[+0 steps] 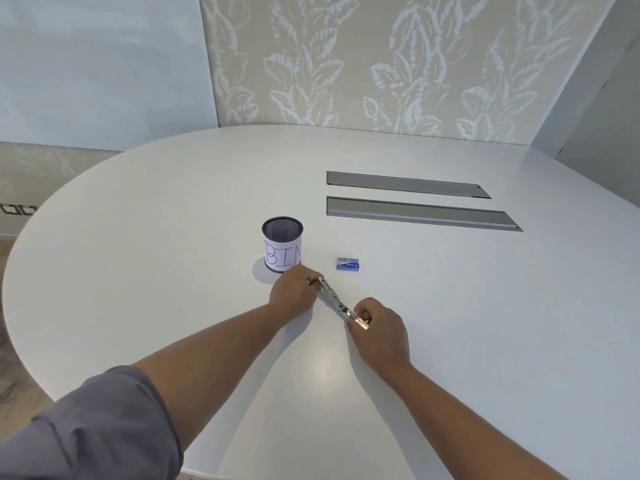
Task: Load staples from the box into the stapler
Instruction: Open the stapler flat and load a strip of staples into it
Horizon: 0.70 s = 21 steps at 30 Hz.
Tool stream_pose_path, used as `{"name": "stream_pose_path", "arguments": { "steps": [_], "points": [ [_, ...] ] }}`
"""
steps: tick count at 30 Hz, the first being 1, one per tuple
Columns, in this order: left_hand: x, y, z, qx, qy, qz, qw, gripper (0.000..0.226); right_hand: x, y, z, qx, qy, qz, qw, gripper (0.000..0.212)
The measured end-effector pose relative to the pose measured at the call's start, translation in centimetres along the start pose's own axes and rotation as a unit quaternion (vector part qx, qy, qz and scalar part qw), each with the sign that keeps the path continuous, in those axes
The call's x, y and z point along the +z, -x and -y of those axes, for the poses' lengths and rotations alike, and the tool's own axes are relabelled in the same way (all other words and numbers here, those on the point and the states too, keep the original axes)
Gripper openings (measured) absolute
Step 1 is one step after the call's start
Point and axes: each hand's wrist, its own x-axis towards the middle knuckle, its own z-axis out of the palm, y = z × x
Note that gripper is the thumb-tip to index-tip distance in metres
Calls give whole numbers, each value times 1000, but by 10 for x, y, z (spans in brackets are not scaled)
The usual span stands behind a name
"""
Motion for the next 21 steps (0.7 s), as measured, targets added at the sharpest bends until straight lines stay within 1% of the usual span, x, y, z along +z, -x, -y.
{"name": "stream_pose_path", "arguments": {
  "steps": [1, 3, 4, 5, 8, 11, 16, 21],
  "points": [
    [0, 0, 0, -4, 7, 0, 1000, 20, 1, 0, 2, -5, 8, 6, 1000, 14],
    [0, 1, -1, -9, 12, 4, 1000, 23, 3, -1, 4, -22, 30, 20, 999, 30],
    [0, 1, -1, -5, 9, 9, 1000, 23, 3, -1, 5, -32, 45, 26, 998, 34],
    [0, 1, -2, 3, 2, 15, 1000, 22, 4, -1, 7, -43, 60, 31, 997, 31],
    [0, 2, -2, 20, -35, 35, 999, 30, 6, -2, 9, -67, 107, 37, 991, 10],
    [-2, 3, 0, 46, -74, 50, 995, 36, 7, -2, 12, -63, 111, 36, 991, 11],
    [-5, 2, 2, 67, -65, 70, 993, 33, 11, -5, 17, -51, 119, 49, 990, 5],
    [-5, 2, 2, 64, -70, 66, 993, 38, 18, -10, 21, -38, 116, 71, 990, 16]
  ]
}}
